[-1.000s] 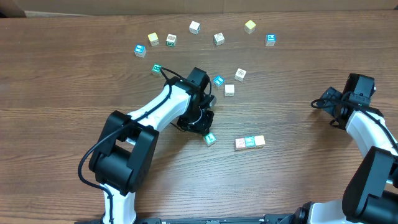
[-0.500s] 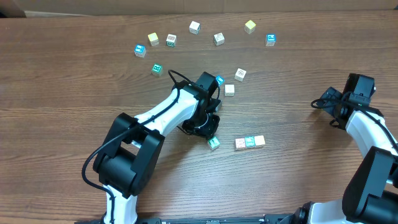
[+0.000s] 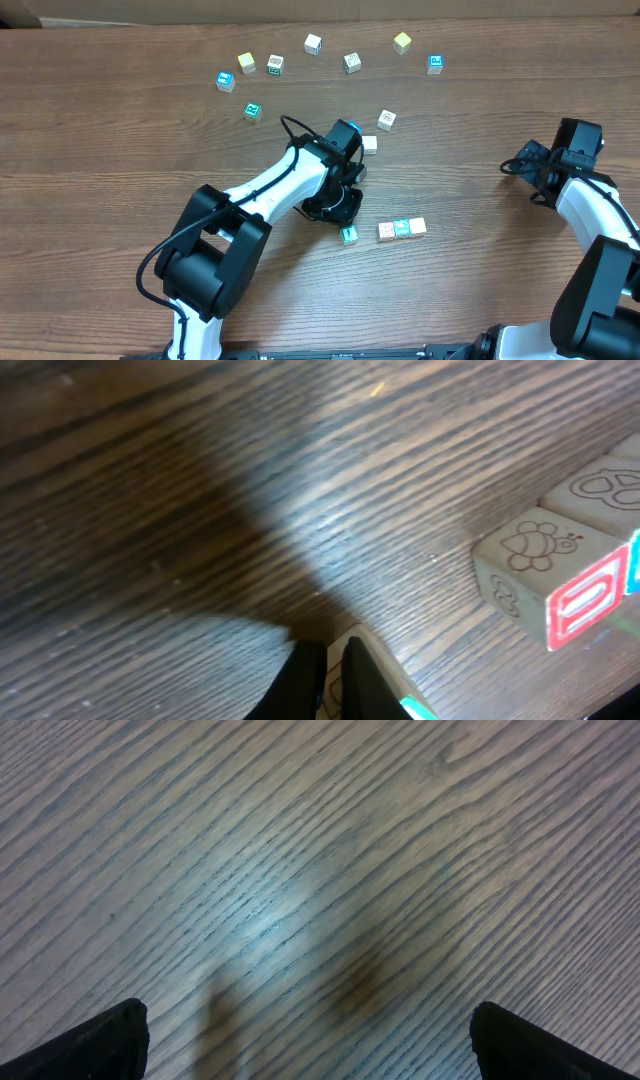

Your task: Form a horizontal line

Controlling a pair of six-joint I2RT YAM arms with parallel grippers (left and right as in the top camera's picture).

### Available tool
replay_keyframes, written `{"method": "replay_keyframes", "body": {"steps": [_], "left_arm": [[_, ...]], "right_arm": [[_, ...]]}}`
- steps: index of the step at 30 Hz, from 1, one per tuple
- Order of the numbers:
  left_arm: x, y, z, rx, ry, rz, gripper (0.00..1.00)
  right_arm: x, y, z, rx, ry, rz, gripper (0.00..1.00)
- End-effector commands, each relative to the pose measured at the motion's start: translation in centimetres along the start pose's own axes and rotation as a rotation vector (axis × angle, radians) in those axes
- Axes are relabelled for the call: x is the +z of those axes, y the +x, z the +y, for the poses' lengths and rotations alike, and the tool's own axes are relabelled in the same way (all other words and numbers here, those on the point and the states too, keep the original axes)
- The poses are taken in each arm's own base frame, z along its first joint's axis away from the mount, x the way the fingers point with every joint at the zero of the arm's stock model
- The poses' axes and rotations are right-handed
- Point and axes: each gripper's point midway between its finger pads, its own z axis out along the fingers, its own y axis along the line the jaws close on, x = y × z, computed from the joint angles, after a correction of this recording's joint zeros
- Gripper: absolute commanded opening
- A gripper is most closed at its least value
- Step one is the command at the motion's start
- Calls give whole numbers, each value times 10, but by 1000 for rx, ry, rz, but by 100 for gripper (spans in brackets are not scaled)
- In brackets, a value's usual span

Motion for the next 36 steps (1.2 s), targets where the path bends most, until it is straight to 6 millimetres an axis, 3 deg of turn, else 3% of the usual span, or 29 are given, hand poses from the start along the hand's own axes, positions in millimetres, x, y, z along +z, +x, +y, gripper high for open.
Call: {"method": "replay_keyframes", "body": {"steps": [1,8,14,25,36], "left_arm": [[1,-2,-10,-1,21,1,6],[-6,-11,2,-57,-63,-44,4],[-35,-26,5,-73,-135,-144,5],[-29,33,11,-156,-216,70,8],[-17,37,2,-137,-210,69,8]], "right_arm": [[0,-4,0,7,0,-11,100],[0,-4,0,6,0,-11,100],[0,-4,0,7,0,-12,100],[0,-4,0,6,0,-11,100],[0,-4,0,7,0,-11,100]]}}
